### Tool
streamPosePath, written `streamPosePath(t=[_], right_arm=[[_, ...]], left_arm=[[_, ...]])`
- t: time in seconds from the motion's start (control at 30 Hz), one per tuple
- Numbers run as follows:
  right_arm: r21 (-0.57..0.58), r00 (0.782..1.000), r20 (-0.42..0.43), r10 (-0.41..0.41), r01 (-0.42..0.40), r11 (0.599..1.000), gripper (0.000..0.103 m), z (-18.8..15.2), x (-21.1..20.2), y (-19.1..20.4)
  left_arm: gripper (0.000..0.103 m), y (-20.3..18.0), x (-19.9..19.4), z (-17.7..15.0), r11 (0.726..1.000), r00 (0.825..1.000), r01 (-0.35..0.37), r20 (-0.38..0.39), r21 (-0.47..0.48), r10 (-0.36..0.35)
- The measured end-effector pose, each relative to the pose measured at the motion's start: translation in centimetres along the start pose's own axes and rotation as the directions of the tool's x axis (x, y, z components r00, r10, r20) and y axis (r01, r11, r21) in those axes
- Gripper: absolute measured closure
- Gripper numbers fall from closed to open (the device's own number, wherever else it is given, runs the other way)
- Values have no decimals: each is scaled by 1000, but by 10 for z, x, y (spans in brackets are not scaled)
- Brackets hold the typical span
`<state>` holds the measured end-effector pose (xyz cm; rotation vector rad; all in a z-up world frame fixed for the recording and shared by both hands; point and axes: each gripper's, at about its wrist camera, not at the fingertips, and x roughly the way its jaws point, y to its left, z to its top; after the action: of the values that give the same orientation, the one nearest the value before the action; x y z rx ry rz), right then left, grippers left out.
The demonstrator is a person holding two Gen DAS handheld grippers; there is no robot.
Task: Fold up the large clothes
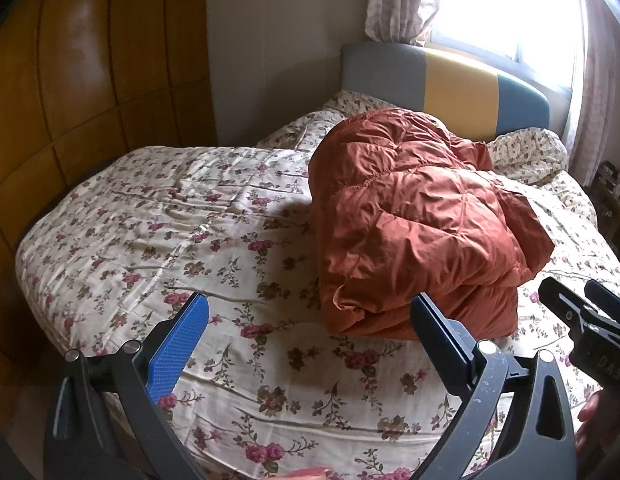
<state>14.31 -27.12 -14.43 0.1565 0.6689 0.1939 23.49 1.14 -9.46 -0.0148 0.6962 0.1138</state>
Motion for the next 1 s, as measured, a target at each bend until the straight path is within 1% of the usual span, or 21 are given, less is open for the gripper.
streamPosePath(t=[0.3, 0.6, 1.0], right_arm=[[2, 1000, -4, -6, 6, 1000, 2, -1, 2, -2], [18, 1000, -6, -4, 4, 1000, 2, -1, 4, -4], [19, 1000, -18, 0, 0, 1000, 2, -2, 6, -6]], left_arm=[[3, 0, 1, -2, 1000, 1000, 2, -5, 2, -2], [3, -1, 3, -1, 1000, 1000, 1, -10, 23, -1], [3, 0, 11, -2, 1000, 999, -21, -47, 18, 22]])
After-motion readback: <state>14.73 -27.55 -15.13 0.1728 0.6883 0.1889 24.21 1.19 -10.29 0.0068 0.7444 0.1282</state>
